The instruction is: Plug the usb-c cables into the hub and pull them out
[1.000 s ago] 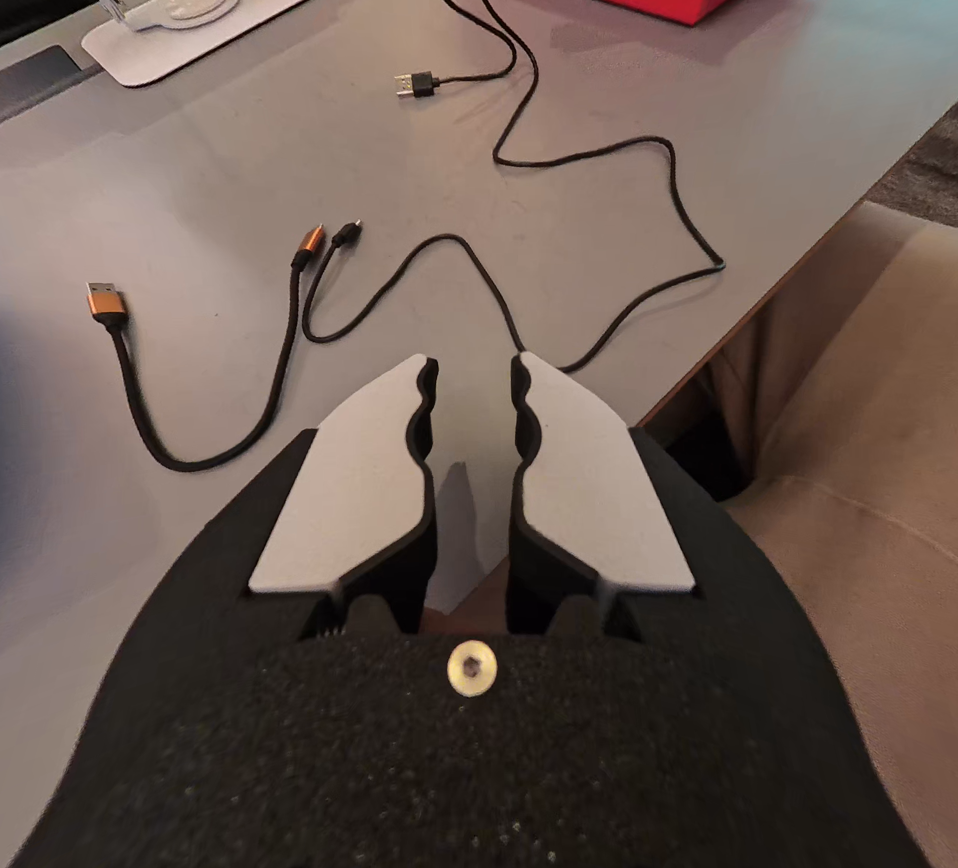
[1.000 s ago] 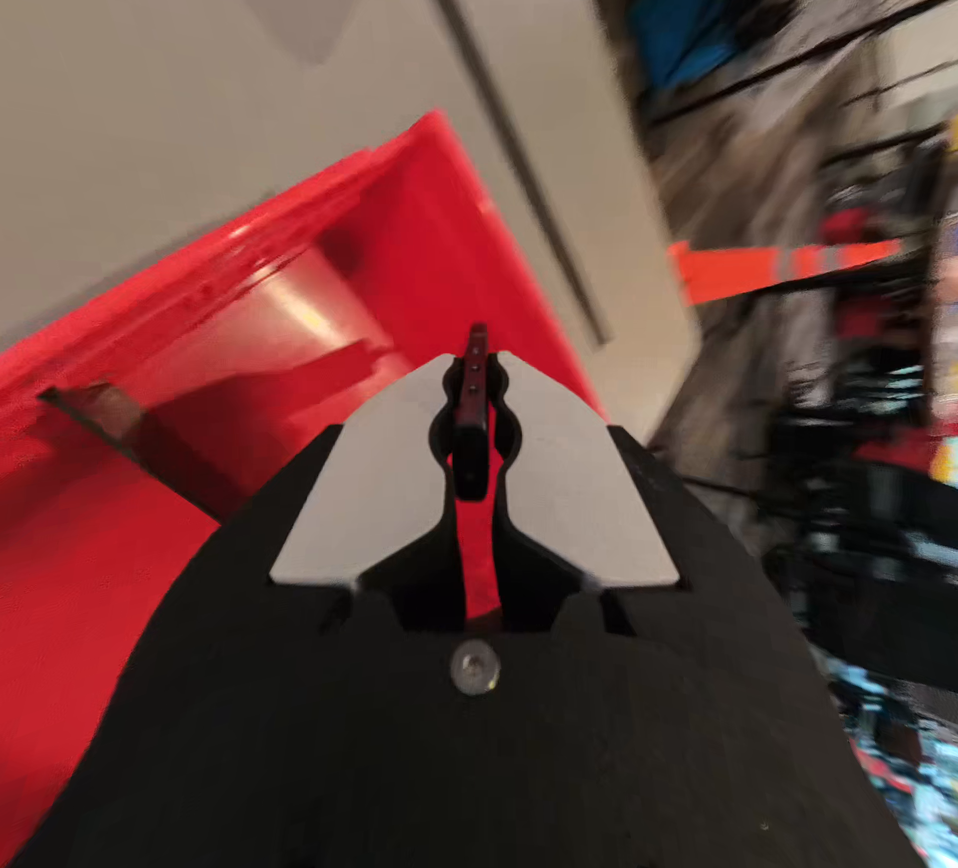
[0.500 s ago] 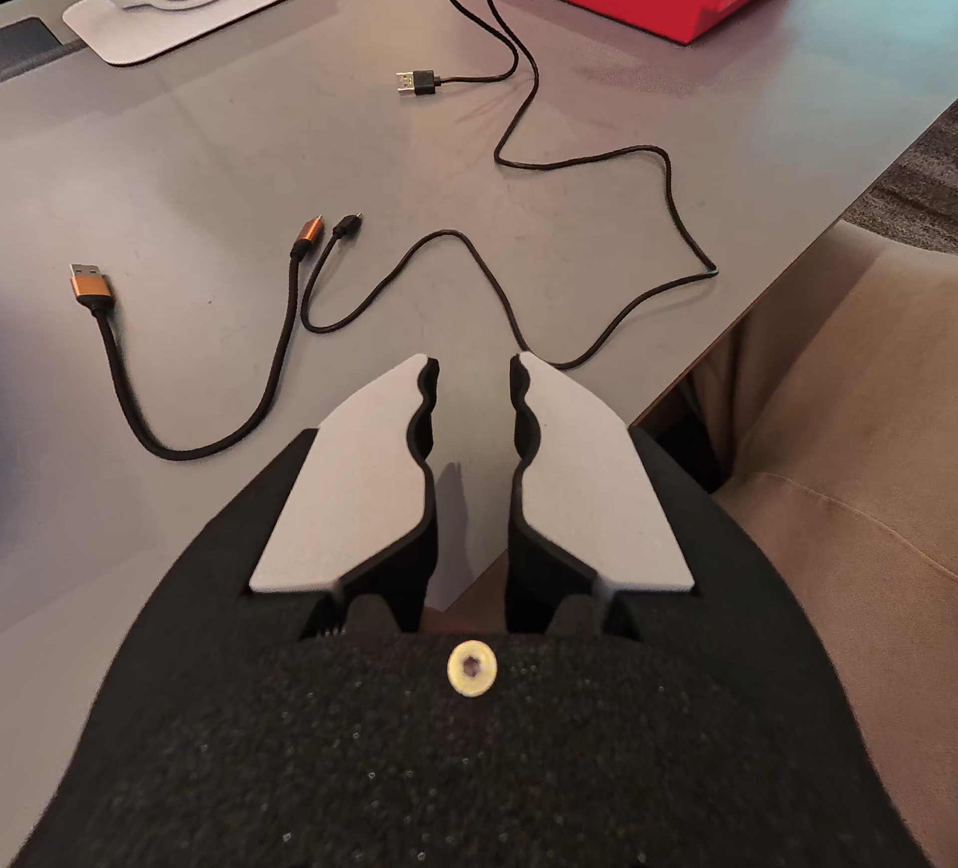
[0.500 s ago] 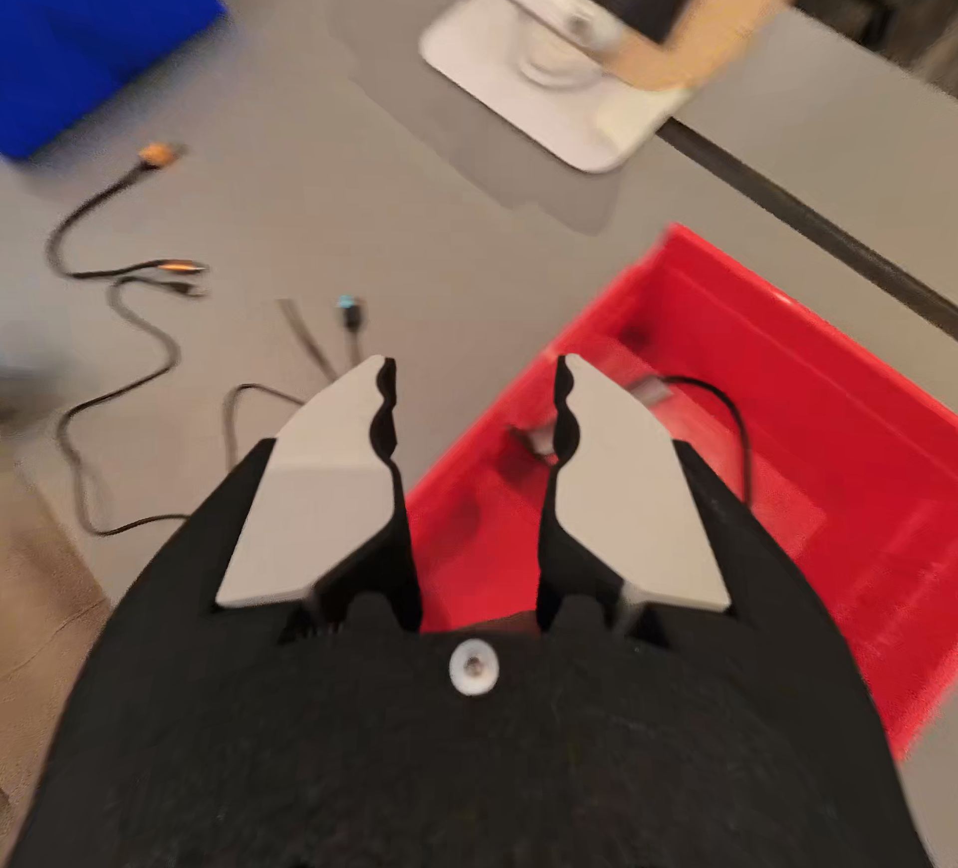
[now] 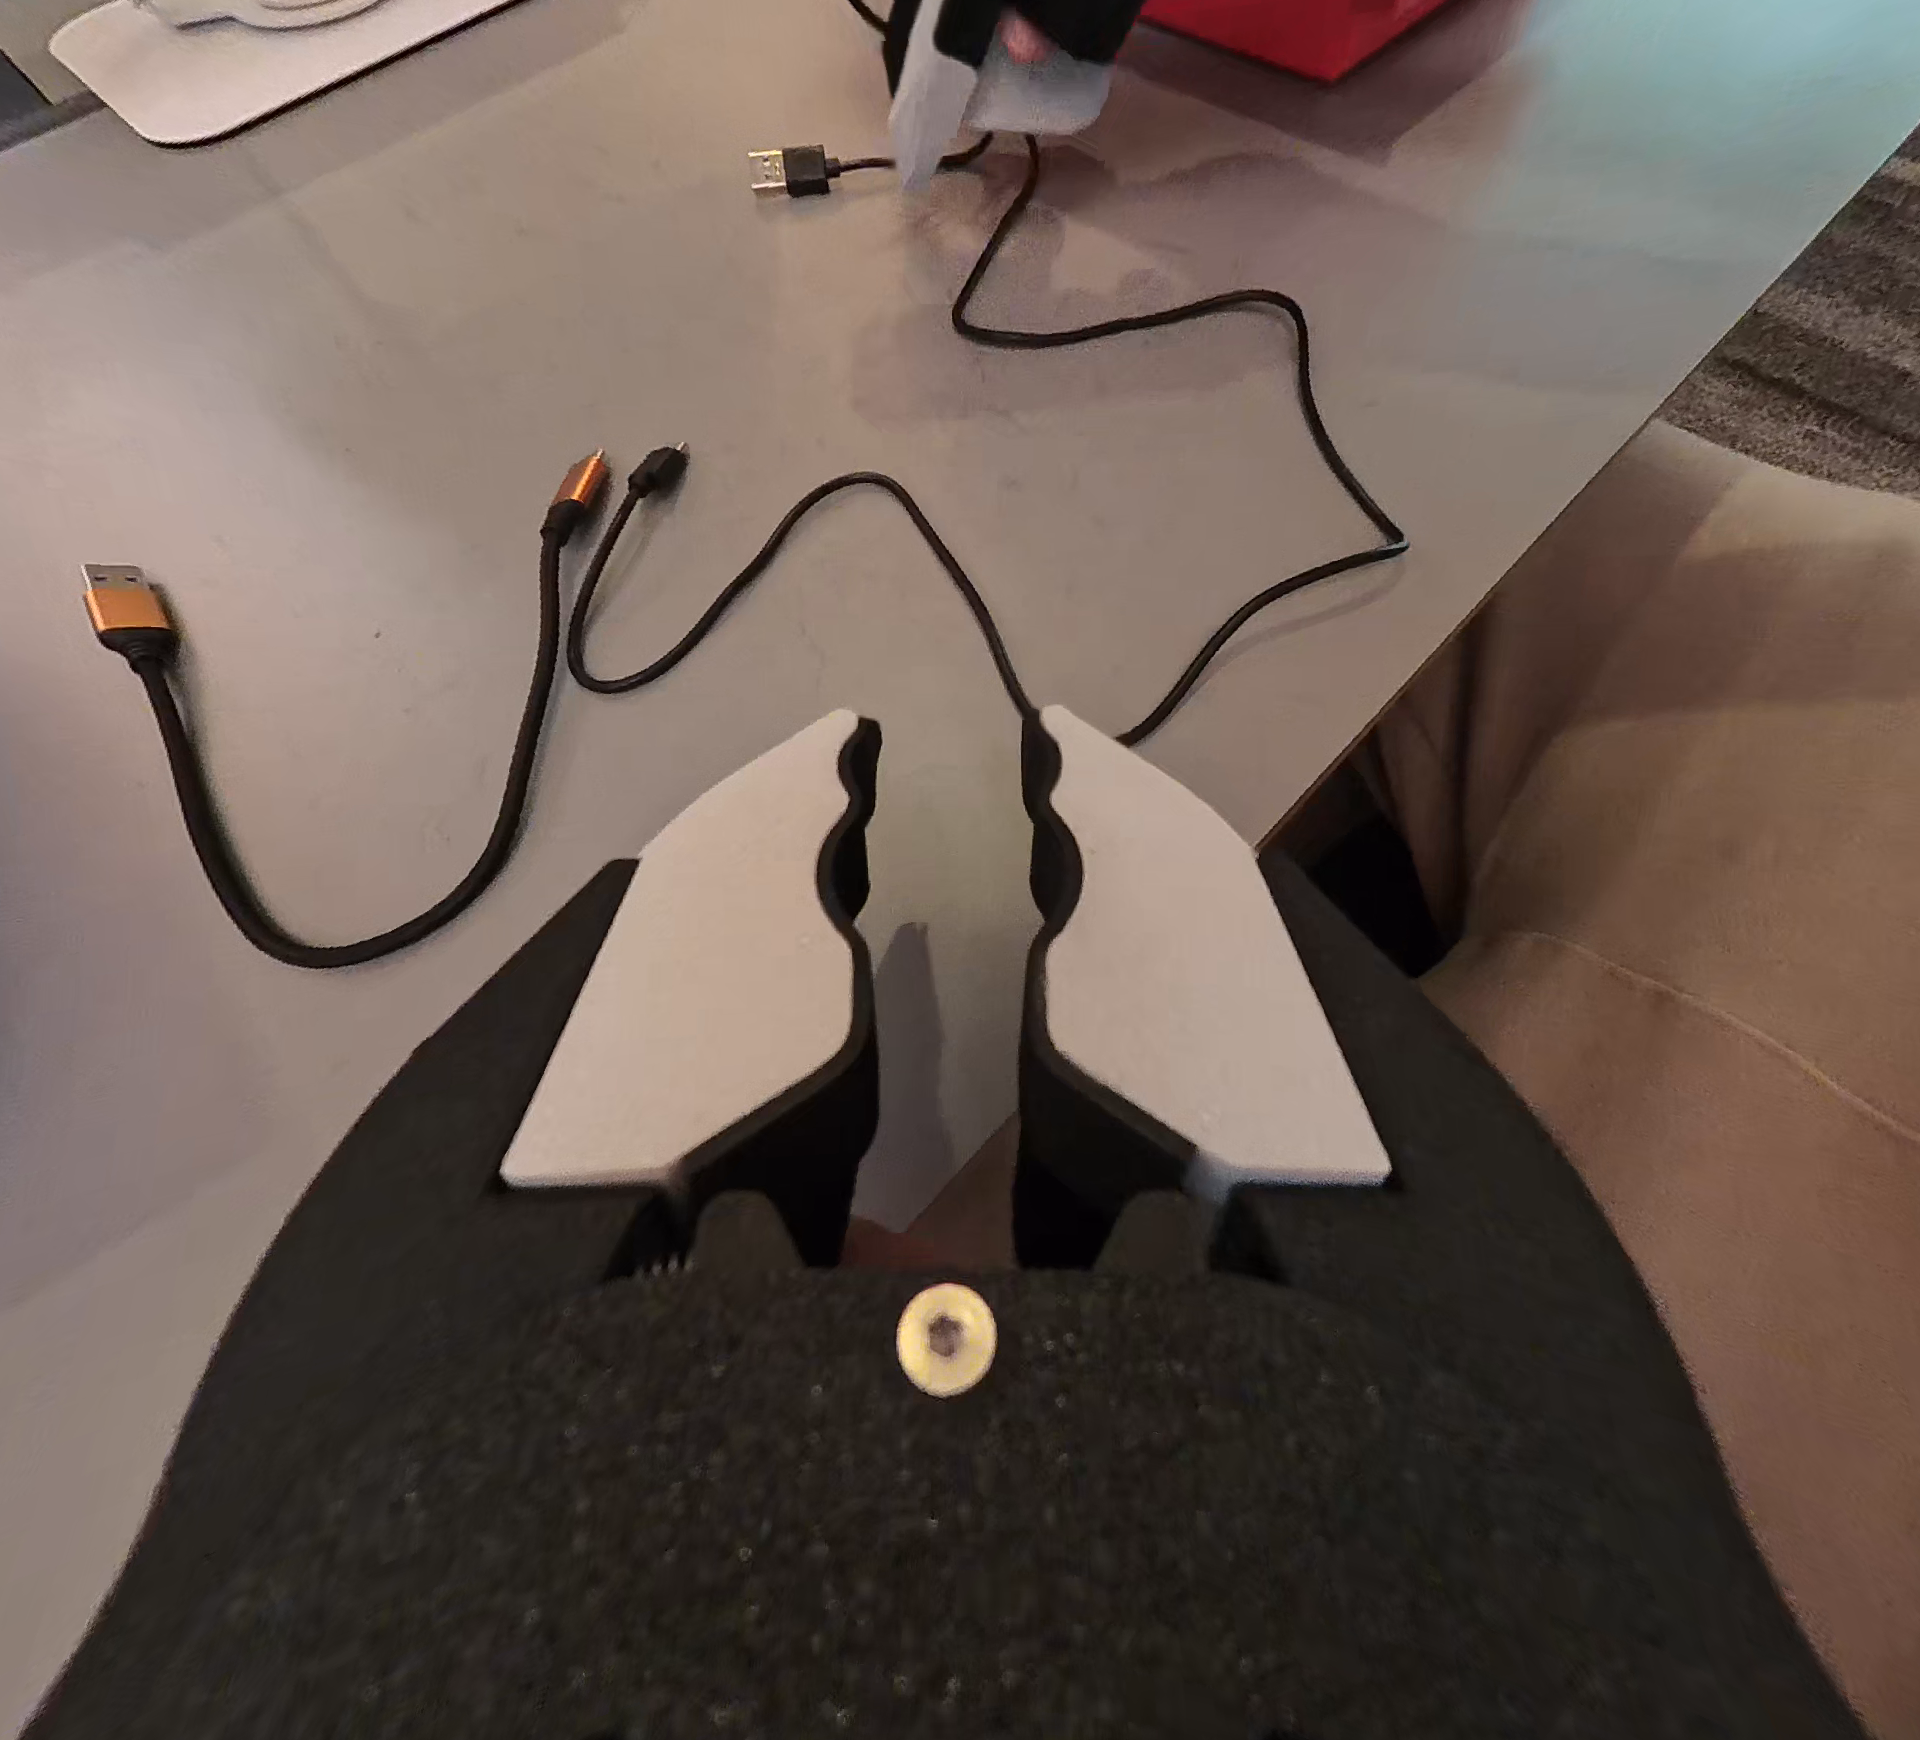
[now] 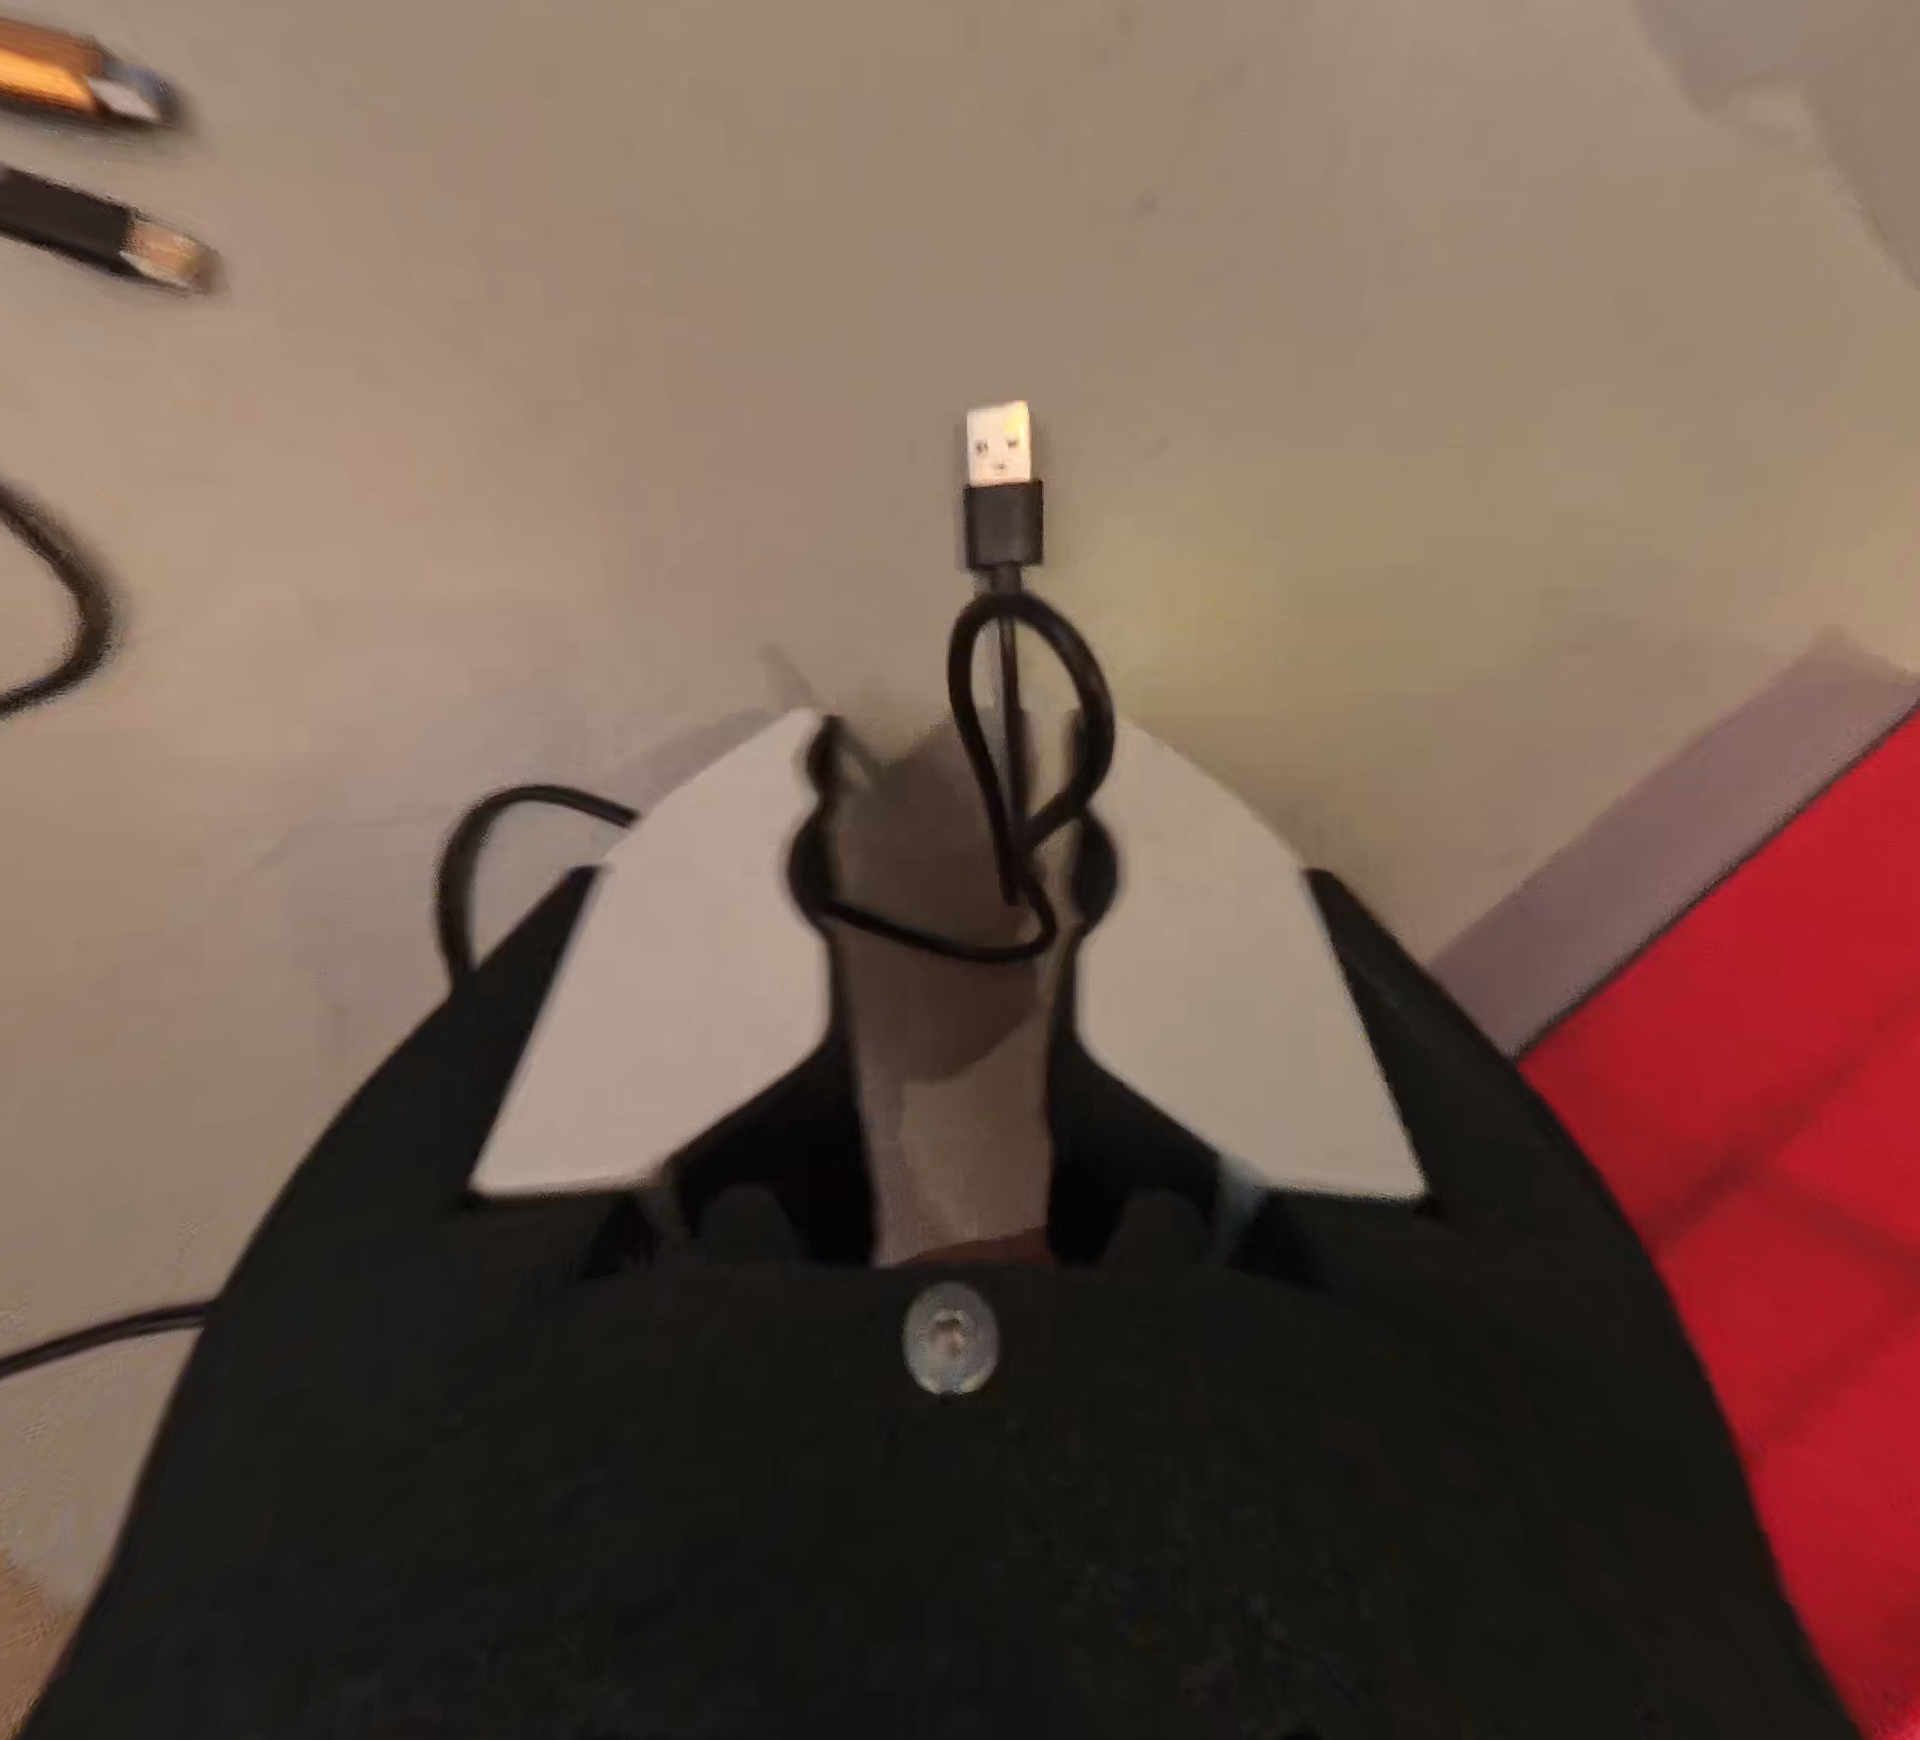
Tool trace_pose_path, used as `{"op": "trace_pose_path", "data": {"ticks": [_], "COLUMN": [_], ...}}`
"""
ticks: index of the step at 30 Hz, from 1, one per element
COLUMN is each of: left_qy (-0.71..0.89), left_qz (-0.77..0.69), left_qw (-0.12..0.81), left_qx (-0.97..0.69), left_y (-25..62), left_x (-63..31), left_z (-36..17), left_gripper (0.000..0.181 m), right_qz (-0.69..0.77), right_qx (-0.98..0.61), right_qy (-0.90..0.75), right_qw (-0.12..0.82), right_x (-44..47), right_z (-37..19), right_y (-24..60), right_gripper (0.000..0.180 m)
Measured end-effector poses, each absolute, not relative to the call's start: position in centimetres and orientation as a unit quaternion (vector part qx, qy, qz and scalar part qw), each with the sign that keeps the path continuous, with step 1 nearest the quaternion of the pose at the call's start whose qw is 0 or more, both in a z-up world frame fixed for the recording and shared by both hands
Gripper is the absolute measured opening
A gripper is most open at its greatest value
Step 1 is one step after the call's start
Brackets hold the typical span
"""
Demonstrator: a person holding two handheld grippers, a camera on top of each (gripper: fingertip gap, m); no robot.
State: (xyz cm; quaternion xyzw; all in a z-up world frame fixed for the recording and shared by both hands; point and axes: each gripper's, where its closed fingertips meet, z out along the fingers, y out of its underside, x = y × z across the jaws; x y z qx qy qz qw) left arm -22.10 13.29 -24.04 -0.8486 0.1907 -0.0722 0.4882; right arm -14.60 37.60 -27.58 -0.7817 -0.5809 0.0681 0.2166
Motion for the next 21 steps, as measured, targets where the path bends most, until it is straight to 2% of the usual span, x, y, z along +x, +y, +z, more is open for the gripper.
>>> {"op": "trace_pose_path", "data": {"ticks": [1,2,4,7,14,21], "left_qy": [0.194,0.196,0.196,0.191,0.183,0.192], "left_qz": [-0.069,-0.066,-0.063,-0.061,-0.058,-0.058], "left_qw": [0.487,0.487,0.486,0.483,0.486,0.486], "left_qx": [-0.849,-0.849,-0.849,-0.852,-0.852,-0.851], "left_y": [13.2,13.2,13.0,12.8,12.6,12.9], "left_x": [-22.1,-22.2,-22.4,-22.8,-23.4,-22.8], "left_z": [-24.1,-24.2,-24.3,-24.4,-24.1,-24.1], "left_gripper": [0.026,0.026,0.025,0.024,0.023,0.023], "right_qz": [0.046,0.033,0.038,0.042,-0.056,-0.16], "right_qx": [-0.774,-0.765,-0.745,-0.713,-0.639,-0.617], "right_qy": [-0.589,-0.595,-0.607,-0.617,-0.608,-0.545], "right_qw": [0.229,0.246,0.274,0.331,0.467,0.545], "right_x": [-14.1,-13.8,-13.7,-13.5,-9.5,-3.4], "right_z": [-27.7,-27.4,-25.6,-19.6,0.2,19.6], "right_y": [37.8,37.8,36.8,35.3,36.3,39.9], "right_gripper": [0.006,0.0,0.0,0.0,0.0,0.0]}}
